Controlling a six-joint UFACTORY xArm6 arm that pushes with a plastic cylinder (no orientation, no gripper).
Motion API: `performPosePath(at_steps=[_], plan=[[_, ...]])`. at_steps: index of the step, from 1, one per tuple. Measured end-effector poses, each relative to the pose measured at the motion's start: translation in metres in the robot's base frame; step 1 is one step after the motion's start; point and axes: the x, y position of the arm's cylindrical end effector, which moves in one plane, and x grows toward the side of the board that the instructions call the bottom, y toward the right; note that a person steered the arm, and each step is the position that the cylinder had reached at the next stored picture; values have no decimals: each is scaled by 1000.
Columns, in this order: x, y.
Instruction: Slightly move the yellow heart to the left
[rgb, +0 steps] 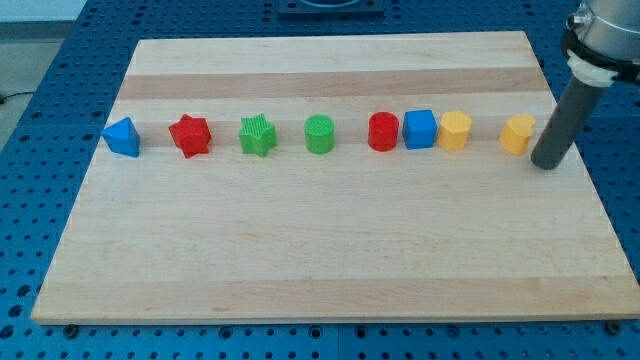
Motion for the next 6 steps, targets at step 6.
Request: performPosePath(at_steps=[6], plan=[[-9, -6]])
